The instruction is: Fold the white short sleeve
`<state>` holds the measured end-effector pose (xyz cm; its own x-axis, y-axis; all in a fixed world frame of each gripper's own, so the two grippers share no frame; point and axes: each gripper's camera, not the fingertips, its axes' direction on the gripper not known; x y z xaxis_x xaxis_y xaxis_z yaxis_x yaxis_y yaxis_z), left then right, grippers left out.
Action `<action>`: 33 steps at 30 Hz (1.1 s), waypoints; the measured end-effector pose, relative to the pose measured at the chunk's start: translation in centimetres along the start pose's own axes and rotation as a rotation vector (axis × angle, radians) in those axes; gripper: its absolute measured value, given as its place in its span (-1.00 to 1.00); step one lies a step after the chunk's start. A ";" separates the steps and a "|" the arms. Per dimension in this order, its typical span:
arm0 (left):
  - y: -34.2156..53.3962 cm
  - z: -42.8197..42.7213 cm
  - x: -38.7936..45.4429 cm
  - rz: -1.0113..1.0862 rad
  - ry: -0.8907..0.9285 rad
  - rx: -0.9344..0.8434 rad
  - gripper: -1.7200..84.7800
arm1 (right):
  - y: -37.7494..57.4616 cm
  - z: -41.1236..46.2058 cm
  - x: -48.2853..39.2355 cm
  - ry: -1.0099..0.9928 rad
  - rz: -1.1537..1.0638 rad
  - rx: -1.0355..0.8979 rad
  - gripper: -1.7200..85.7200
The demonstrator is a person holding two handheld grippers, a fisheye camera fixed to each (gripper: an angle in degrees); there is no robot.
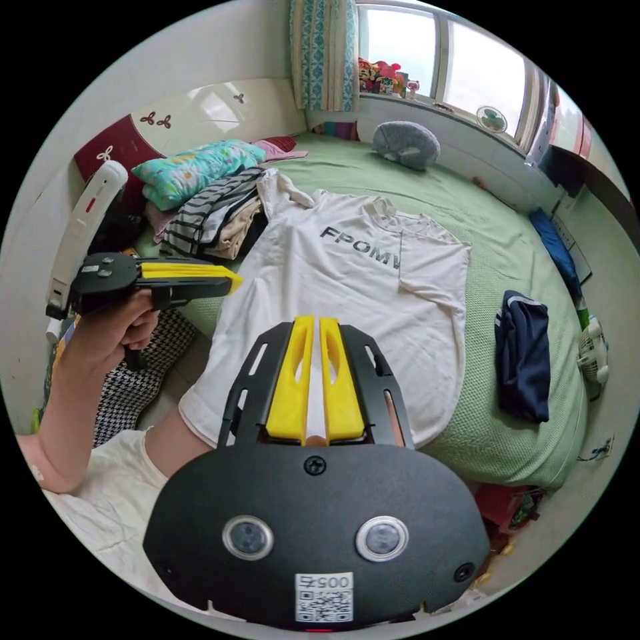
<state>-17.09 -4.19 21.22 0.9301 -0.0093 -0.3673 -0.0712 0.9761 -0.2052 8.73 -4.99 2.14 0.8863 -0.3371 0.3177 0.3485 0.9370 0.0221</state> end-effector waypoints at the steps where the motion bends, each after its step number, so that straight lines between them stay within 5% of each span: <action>1: -0.1 0.6 -0.2 -0.007 -0.001 -0.010 -0.98 | -0.1 0.5 0.1 0.004 -0.007 -0.003 -0.99; 12: -0.7 7.0 -3.2 -0.075 -0.028 -0.097 -0.97 | -1.1 13.2 1.6 0.114 -0.073 -0.165 -0.99; 26: 1.1 4.9 -6.0 -0.008 0.033 -0.056 -0.97 | -2.1 17.8 2.4 0.047 0.019 -0.229 -0.99; 33: -3.1 -3.6 -13.0 -0.059 0.052 0.230 -0.86 | -2.6 19.5 2.5 0.085 0.064 -0.234 -0.99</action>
<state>-30.25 -7.90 23.32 0.9097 -0.0736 -0.4086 0.0724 0.9972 -0.0184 4.04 -6.51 21.34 0.9277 -0.2935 0.2307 0.3433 0.9136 -0.2181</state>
